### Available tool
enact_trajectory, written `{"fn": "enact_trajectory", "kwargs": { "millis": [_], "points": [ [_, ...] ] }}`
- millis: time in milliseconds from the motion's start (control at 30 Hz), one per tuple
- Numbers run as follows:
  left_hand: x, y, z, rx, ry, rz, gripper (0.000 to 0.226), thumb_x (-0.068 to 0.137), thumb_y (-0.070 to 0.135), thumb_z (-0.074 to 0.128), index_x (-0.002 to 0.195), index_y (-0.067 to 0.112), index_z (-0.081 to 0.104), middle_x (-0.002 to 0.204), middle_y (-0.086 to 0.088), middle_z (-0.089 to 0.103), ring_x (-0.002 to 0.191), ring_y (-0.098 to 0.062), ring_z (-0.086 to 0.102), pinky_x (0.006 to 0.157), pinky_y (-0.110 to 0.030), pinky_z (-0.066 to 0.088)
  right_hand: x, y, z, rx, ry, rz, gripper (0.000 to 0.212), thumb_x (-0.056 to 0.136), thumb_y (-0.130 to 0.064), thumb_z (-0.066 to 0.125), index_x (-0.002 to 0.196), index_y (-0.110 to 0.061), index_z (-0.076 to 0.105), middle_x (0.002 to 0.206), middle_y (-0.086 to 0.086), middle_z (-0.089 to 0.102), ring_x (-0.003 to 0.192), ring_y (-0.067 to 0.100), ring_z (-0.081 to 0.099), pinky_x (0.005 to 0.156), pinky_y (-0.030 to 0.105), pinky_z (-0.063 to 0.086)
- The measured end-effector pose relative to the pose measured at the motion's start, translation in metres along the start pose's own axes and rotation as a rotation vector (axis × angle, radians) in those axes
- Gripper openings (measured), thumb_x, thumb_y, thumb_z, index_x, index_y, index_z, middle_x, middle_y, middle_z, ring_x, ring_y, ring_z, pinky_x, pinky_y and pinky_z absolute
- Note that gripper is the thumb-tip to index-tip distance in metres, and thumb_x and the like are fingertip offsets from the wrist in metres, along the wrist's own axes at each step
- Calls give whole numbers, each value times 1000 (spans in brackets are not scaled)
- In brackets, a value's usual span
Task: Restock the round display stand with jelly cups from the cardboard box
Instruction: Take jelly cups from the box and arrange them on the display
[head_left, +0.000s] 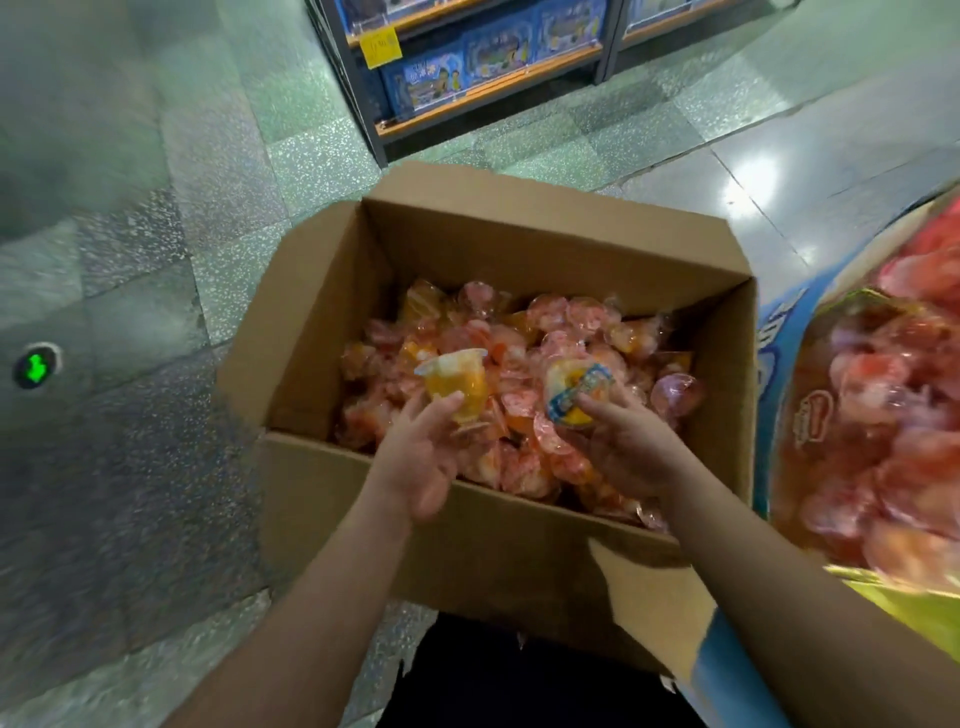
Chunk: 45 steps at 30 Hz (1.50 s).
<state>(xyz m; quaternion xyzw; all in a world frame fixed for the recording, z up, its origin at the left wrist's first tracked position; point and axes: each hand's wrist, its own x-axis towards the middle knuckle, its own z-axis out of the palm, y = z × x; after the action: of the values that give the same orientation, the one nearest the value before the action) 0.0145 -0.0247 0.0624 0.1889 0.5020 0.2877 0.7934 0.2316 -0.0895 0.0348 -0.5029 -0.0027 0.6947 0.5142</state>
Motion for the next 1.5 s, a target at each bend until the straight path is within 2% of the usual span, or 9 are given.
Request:
{"fn": "enact_trajectory", "kwargs": {
  "millis": [200, 333, 567, 667, 800, 933, 1200, 1367, 1500],
  "points": [
    [-91, -58, 22, -10, -223, 0, 72, 64, 15, 85, 130, 16, 58, 113, -14, 68, 94, -30, 68, 83, -42, 58, -93, 15, -33, -9, -123, -47, 63, 89, -64, 45, 140, -28, 48, 134, 10, 63, 122, 28, 61, 100, 43, 48],
    [-134, -81, 33, 107, -412, -6, 82, 50, 23, 96, 126, 16, 65, 109, -11, 70, 89, -22, 68, 79, -33, 57, -148, 27, -64, -7, -145, -117, 45, 98, -43, 54, 140, -27, 50, 137, 13, 60, 120, 31, 62, 94, 42, 53],
    [-196, -117, 47, 91, -652, -119, 69, 57, -1, 88, 122, 9, 68, 118, -22, 67, 97, -32, 70, 72, -36, 60, -247, 81, -103, 347, -301, -233, 91, 70, -26, 88, 148, -14, 43, 142, 19, 53, 121, 34, 60, 93, 44, 56],
    [-223, -142, 40, 74, -690, -178, 62, 76, -9, 59, 136, 4, 47, 118, -24, 66, 96, -32, 70, 66, -36, 58, -290, 119, -111, 442, -244, -286, 91, 59, -24, 94, 138, -8, 54, 137, 19, 58, 115, 32, 64, 87, 40, 59],
    [-258, -168, 34, 324, -709, -153, 73, 70, 6, 81, 137, 9, 50, 129, -21, 60, 112, -37, 60, 95, -53, 44, -352, 175, -124, 564, -158, -368, 74, 45, -15, 98, 113, 0, 70, 119, 24, 67, 102, 34, 70, 86, 43, 59],
    [-303, -205, 48, 471, -707, -102, 52, 69, 1, 69, 120, 7, 55, 109, -10, 70, 101, -33, 66, 88, -53, 52, -414, 216, -145, 627, -34, -432, 72, 32, -13, 101, 99, -1, 77, 115, 24, 69, 99, 34, 72, 87, 44, 57],
    [-354, -283, 115, 571, -851, -188, 63, 70, 2, 65, 131, 10, 50, 129, -17, 63, 115, -32, 64, 95, -42, 51, -523, 261, -206, 687, 169, -585, 71, 28, -22, 103, 94, -5, 80, 113, 18, 71, 96, 25, 72, 94, 29, 46],
    [-395, -381, 180, 616, -932, -225, 71, 59, 11, 78, 127, 11, 57, 127, -20, 63, 117, -37, 59, 99, -51, 46, -600, 296, -271, 762, 341, -742, 102, 23, -20, 103, 117, -8, 65, 107, 15, 71, 87, 22, 73, 68, 28, 61],
    [-425, -467, 230, 704, -975, -203, 52, 68, 9, 67, 119, 13, 60, 112, -11, 70, 112, -32, 62, 90, -46, 51, -650, 322, -344, 656, 426, -841, 65, 53, -22, 94, 113, -29, 72, 124, 3, 68, 114, 17, 65, 98, 30, 43]
  ]
}}
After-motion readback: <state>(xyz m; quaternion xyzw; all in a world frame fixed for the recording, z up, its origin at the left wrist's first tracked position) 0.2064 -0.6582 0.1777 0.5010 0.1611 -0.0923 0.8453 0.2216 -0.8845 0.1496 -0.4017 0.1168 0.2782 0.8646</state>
